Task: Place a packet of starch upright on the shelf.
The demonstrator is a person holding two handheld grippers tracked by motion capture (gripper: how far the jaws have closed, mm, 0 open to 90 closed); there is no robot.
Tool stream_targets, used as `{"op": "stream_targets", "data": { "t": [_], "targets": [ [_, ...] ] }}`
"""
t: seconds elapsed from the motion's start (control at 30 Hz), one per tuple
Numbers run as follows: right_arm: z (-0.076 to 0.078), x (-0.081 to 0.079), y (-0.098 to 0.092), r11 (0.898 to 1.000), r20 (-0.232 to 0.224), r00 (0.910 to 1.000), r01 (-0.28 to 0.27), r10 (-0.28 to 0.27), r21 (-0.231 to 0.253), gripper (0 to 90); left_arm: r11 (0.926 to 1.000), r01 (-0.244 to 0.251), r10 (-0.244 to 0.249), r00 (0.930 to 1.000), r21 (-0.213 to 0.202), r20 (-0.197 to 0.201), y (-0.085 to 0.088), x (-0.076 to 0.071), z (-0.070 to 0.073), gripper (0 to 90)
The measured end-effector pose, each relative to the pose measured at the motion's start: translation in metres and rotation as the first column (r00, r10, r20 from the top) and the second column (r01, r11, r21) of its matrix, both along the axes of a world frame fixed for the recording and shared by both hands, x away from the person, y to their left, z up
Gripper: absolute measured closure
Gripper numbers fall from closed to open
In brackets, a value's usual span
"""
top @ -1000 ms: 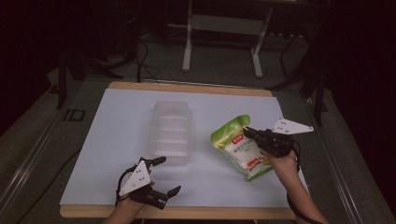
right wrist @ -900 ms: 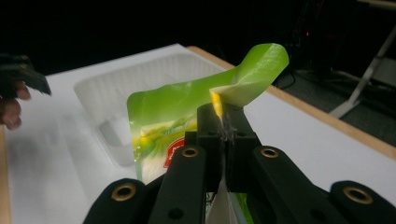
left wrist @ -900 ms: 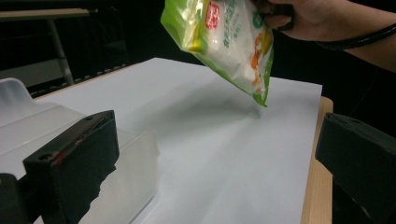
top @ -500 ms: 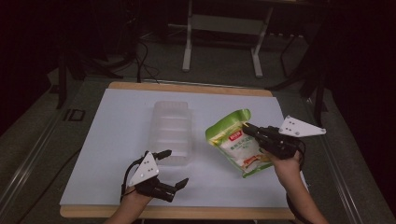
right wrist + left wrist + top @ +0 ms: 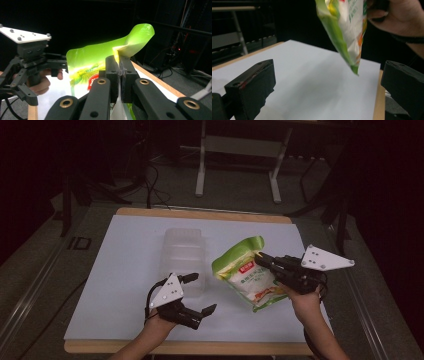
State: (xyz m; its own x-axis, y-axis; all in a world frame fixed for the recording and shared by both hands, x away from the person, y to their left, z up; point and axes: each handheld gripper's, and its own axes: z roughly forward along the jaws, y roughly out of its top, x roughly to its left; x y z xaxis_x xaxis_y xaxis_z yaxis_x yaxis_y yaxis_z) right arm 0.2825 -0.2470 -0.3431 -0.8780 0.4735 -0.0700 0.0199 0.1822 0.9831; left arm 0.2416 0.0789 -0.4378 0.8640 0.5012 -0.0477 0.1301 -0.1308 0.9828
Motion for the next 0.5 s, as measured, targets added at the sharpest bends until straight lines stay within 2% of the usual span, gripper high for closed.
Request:
{"op": "stream_targets", "data": {
  "t": [0.07, 0.2, 0.27, 0.33, 0.5],
  "targets": [
    [0.002, -0.003, 0.004, 1.000, 0.007, 0.9999, -0.013, 0.013, 0.002, 87.3, 0.9999, 0.004, -0.004, 1.0000, -0.009, -0.004, -0.003, 0.004, 0.004, 0.0],
    [0.004, -0.006, 0.012, 0.999, 0.014, 0.9993, -0.035, 0.035, -0.006, 87.3, 1.0000, 0.002, -0.002, 1.0000, -0.002, 0.002, -0.012, 0.009, 0.009, 0.0],
    [0.004, -0.007, 0.016, 0.999, 0.016, 0.9989, -0.044, 0.044, -0.007, 87.3, 0.9989, 0.039, -0.039, 0.9992, -0.027, -0.002, -0.016, 0.011, 0.011, 0.0],
    [0.005, -0.007, 0.019, 0.999, 0.013, 0.9986, -0.051, 0.051, -0.004, 87.3, 0.9981, 0.051, -0.052, 0.9987, -0.034, -0.002, -0.020, 0.013, 0.013, 0.0],
    [0.002, -0.007, 0.026, 0.998, 0.013, 0.9977, -0.066, 0.066, -0.004, 87.3, 0.9989, 0.045, -0.045, 0.9989, -0.013, 0.012, -0.030, 0.017, 0.016, 0.0]
  ]
}}
